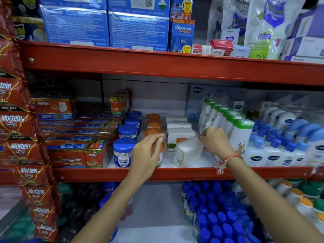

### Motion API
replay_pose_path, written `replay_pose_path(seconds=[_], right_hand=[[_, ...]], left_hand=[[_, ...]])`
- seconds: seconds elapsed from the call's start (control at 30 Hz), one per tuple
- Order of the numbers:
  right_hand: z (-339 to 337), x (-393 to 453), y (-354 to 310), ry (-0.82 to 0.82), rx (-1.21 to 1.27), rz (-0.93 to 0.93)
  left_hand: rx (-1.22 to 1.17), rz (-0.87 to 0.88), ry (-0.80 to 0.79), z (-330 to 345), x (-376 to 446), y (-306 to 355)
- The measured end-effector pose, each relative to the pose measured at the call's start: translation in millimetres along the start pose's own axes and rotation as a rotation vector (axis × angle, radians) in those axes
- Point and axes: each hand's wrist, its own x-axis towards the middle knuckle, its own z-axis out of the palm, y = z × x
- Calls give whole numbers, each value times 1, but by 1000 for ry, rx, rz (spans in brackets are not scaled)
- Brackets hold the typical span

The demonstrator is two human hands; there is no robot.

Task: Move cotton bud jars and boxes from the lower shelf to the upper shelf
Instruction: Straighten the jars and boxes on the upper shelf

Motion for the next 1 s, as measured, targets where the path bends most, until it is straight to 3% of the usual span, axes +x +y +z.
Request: replay_pose_path(seconds=[0.1,0.17,0.3,0.5,0.77,1.0], right_hand=[[-2,0,7,-27,17,37],[-2,0,9,-89,53,63],[3,-4,7,-230,179,130],[10,-13,2,-248,509,247],[17,-27,5,-302,1089,392],[7,-19,9,-102,1039,380]], left_hand=[[-84,-281,-87,11,9,14],[-5,-359,-131,17,13,24],[-4,-365,-257,28,17,40],[-69,-445,-456,39,18,41],[-266,-482,-408,42,10,46],[-271,-439,-402,49,6,57]])
